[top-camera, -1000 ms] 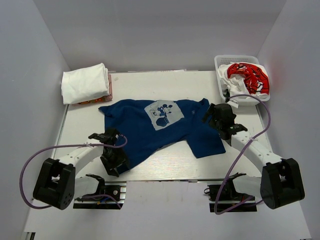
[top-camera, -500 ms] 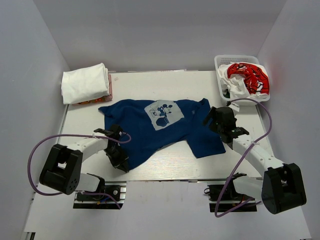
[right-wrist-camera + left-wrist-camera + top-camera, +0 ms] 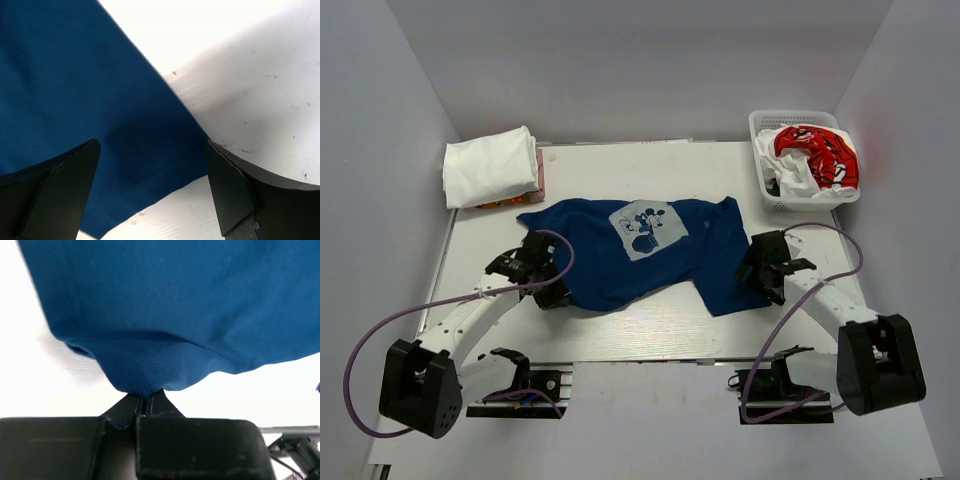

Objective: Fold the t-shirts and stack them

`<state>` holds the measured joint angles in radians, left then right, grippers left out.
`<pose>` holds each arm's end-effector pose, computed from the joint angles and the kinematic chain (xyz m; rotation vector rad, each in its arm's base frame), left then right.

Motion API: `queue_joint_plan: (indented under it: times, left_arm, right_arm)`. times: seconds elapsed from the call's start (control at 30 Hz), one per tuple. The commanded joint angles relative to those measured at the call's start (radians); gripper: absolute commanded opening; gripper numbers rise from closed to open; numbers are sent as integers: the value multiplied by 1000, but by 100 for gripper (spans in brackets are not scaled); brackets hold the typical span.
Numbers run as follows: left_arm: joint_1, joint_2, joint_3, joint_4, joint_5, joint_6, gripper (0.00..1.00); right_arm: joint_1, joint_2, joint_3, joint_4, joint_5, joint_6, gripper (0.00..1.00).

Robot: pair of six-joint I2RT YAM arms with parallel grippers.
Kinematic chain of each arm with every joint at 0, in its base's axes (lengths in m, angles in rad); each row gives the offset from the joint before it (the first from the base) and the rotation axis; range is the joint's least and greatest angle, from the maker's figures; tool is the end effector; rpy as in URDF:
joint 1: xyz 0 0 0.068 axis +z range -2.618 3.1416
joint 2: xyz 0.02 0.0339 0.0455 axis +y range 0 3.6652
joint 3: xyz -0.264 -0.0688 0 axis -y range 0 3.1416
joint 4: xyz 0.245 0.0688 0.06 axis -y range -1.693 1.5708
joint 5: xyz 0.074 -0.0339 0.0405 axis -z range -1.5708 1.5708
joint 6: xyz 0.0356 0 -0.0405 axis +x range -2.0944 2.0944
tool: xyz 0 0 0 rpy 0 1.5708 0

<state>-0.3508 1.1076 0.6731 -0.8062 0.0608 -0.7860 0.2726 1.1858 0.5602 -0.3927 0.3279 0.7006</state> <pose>0.1730 -0.0656 0.1974 -0.6070 2.8127 -0.3317 0.2064 0.0458 0.1717 0.6469 2.4234 -0.0342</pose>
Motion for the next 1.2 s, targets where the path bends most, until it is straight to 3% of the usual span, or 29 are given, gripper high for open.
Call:
queue_joint_plan:
  times: [0.0, 0.13, 0.2, 0.3, 0.4, 0.47, 0.93, 1.1, 1.17]
  left_arm:
    - [-2, -40, 34, -25, -78, 13, 0]
    - [-2, -52, 34, -25, -78, 13, 0]
    - [-2, -52, 43, -16, -87, 13, 0]
    - [-2, -52, 65, 4, -78, 13, 0]
    - [-2, -72, 89, 4, -100, 31, 0]
    - [7, -72, 144, 4, -130, 42, 0]
    - [16, -190, 666, 56, -387, 93, 0]
    - [16, -242, 796, 88, -397, 145, 0]
    - [16, -242, 900, 59, -397, 165, 0]
  right_arm:
    - [-12, 60, 12, -20, -24, 25, 90]
    - [-18, 101, 15, -15, -29, 25, 87]
    - [-16, 107, 4, 5, -44, 10, 63]
    - [-18, 115, 1, 52, -56, -7, 34]
    - [-15, 121, 17, 77, -72, -41, 10]
    - [-13, 91, 38, 90, -75, -58, 2]
    - [-12, -210, 619, 141, -12, -142, 0]
    - [-12, -279, 823, 189, -71, -240, 0]
    - [-15, -270, 992, 157, -72, -303, 0]
